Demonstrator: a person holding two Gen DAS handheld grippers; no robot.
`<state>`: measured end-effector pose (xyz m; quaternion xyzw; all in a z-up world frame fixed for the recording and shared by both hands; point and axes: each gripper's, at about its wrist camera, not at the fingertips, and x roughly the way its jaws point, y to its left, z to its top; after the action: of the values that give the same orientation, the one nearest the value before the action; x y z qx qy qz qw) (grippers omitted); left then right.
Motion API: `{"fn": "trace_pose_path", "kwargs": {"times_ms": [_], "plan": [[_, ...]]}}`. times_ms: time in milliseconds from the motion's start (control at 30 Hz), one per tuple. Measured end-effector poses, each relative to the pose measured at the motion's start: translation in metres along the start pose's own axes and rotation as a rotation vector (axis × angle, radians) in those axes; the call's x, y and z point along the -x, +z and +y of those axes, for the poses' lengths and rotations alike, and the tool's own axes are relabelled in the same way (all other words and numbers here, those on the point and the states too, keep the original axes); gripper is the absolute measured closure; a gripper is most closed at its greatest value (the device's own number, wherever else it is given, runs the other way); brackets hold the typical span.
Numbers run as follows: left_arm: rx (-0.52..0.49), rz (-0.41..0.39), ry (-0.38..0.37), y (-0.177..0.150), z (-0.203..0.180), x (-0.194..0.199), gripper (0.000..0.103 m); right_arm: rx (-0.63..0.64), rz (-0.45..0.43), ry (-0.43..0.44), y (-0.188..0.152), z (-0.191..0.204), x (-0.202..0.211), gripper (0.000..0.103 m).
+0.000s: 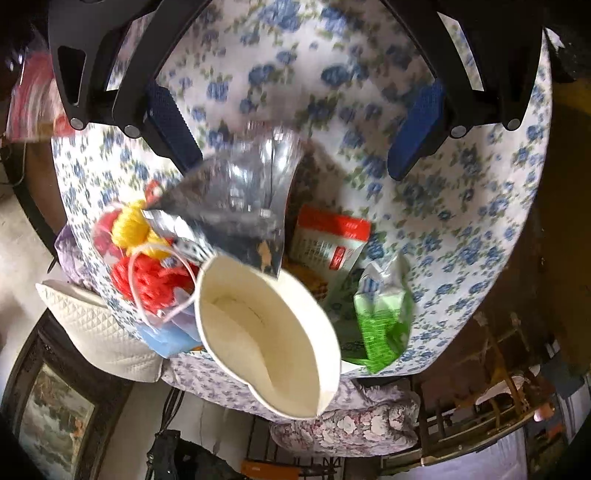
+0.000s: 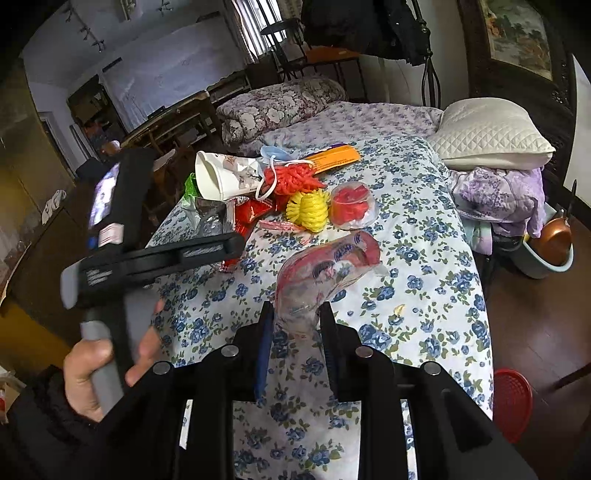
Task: Collect trash
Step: 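Grasp the silver foil bag with the left tool while the right tool grasps a clear plastic packet, then lift the foil bag with the left tool while the right tool lifts the packet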
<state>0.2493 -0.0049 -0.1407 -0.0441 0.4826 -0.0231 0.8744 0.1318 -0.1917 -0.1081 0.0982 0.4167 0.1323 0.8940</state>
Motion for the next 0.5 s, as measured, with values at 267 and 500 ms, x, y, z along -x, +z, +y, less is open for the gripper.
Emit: {"fn": "trace_pose_path", "kwargs": {"times_ms": [267,500], "plan": [[0.012,-0.009,-0.059,0.000,0.010,0.002,0.076,-0.020,0.025,0.007,0.000,-0.008,-0.022,0.079],[0.005,-0.092,-0.113,-0.027,0.022,0.053,0.085,-0.025,0.009,0.037,-0.004,-0.007,-0.018,0.084]]}}
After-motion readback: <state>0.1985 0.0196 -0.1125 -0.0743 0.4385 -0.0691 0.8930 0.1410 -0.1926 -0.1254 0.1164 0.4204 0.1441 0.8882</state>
